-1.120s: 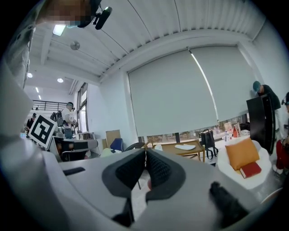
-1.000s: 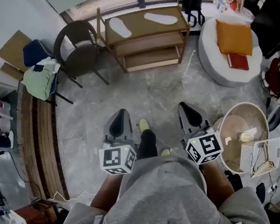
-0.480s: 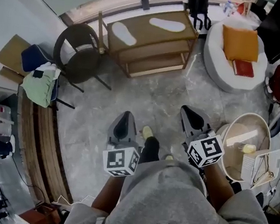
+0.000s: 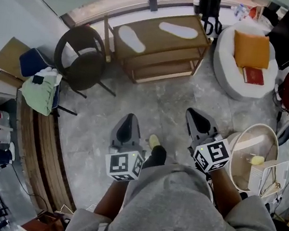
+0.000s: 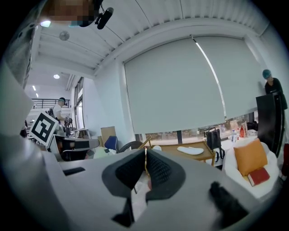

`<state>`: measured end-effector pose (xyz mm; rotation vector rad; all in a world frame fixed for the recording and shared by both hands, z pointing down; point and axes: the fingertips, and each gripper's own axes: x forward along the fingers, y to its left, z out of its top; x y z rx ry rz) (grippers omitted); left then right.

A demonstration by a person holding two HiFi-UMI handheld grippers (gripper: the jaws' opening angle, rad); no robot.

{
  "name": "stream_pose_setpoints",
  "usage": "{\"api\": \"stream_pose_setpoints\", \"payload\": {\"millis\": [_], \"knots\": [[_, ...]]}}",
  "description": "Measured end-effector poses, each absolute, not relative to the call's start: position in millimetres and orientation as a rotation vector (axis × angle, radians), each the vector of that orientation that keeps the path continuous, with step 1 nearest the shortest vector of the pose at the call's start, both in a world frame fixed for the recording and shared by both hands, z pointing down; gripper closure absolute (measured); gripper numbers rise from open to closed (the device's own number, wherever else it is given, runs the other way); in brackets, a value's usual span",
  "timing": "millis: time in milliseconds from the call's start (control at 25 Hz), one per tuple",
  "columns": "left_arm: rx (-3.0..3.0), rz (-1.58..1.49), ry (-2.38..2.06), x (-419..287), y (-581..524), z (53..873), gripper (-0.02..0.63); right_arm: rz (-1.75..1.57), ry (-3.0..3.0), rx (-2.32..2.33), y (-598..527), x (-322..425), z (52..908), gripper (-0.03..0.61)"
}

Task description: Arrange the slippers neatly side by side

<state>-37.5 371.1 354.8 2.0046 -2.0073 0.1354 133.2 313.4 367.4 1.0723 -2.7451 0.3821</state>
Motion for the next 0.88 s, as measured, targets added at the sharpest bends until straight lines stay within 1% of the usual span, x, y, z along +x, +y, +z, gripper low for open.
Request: {"api": "stream_pose_setpoints", "payload": {"millis": [400, 640, 880], "knots": [[2.037, 0.138, -1.981, -78.0, 328.2, 358.1, 0.591, 0.365, -2.730, 1.083, 276.9, 87.0, 371.9, 0.552], [2.029, 0.142, -1.987, -114.4, 313.0, 359.3, 0.591, 0.311, -2.737, 1.069, 259.9, 50.6, 367.8, 0.552], [2.050, 0.116, -1.979, -122.3, 305.3, 358.7, 0.591, 0.253, -2.725, 1.076, 257.0, 42.9, 368.1, 0.552]]}}
